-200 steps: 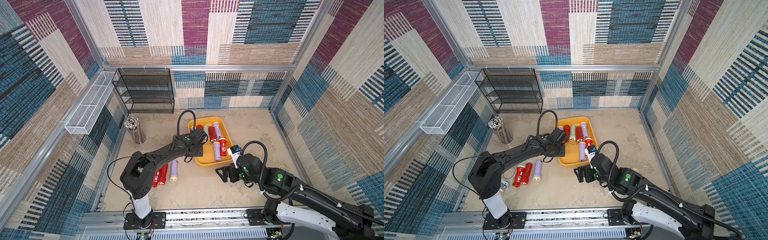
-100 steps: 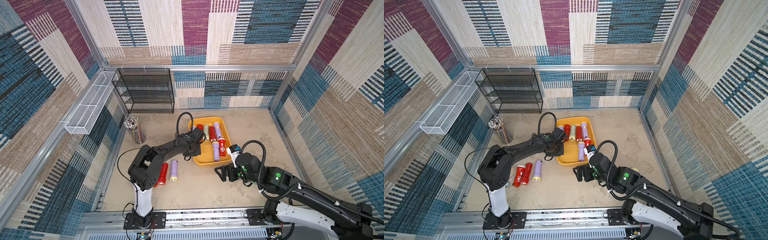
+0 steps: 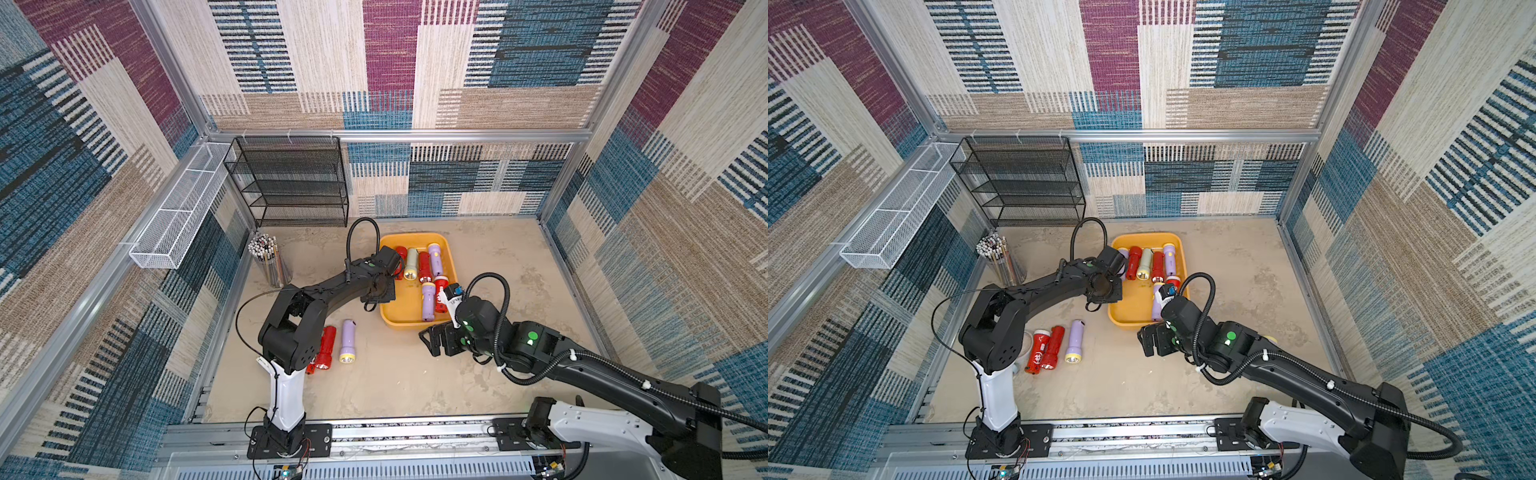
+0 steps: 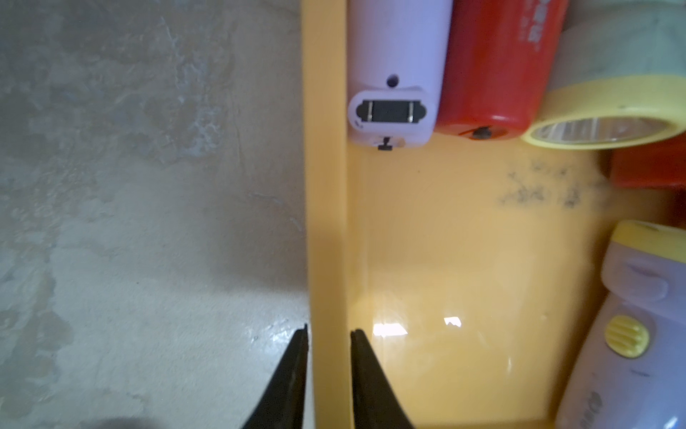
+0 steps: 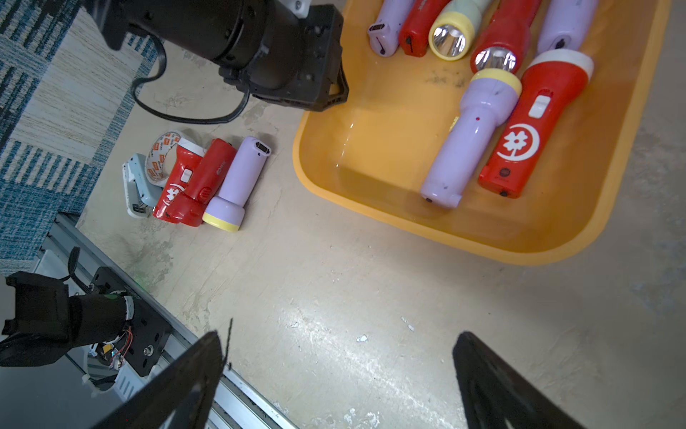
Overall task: Put the flashlights into the storage boxes
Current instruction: Adjust the storage box at the center of the board.
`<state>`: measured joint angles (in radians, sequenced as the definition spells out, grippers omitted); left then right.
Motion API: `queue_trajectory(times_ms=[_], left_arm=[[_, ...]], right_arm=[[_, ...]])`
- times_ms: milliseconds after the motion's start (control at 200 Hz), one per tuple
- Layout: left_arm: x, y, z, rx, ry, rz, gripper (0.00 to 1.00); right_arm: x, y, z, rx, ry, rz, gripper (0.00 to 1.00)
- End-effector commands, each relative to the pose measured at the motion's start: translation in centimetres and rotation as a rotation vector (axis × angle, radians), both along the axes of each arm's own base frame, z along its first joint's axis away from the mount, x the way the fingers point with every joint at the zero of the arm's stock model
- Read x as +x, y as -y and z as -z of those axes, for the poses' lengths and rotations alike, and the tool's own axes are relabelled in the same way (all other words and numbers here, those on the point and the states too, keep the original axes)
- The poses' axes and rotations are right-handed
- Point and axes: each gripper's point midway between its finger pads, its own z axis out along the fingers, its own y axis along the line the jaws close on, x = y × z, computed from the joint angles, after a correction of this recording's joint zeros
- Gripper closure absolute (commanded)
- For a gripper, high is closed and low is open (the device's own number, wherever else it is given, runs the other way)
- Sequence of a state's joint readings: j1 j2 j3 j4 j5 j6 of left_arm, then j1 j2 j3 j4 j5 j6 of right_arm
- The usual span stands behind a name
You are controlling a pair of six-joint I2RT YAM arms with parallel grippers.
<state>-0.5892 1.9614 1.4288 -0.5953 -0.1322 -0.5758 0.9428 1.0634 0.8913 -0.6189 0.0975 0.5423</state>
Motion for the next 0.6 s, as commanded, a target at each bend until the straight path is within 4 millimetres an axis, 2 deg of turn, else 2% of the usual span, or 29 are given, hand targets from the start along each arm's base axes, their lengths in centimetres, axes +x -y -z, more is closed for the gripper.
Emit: queue_trajectory(times_ms=[0,165,316,456,596], left_arm=[[-0.1,-0.3,-1.1,0.020,0.018,0.031,0.64],[-0.8,-0.8,-4.1,-0.005,0.072,0.044,0.45],[-2.8,-3.1,-6.2,0.028,0.100,0.022,0.43],[-6.0,-6.0,-6.2,0.069,0.083,-0.015,0.43],[-9.2,-8.3,-4.8,0.090,0.046,-0.048,0.43]], right_arm=[[1.1,-1.1,-1.0,0.010,0.043,-0.009,0.00],[2.0,-1.8,-1.5,0.015,0.053,-0.015,0.00],[2.6,-1.9,-1.0,-0.001,0.045,-0.014,0.00],[3.0,-1.8,-1.0,0.011,0.053,-0.013,0.00],[3.2,-1.7,-1.4,0.024,0.070,-0.020,0.00]])
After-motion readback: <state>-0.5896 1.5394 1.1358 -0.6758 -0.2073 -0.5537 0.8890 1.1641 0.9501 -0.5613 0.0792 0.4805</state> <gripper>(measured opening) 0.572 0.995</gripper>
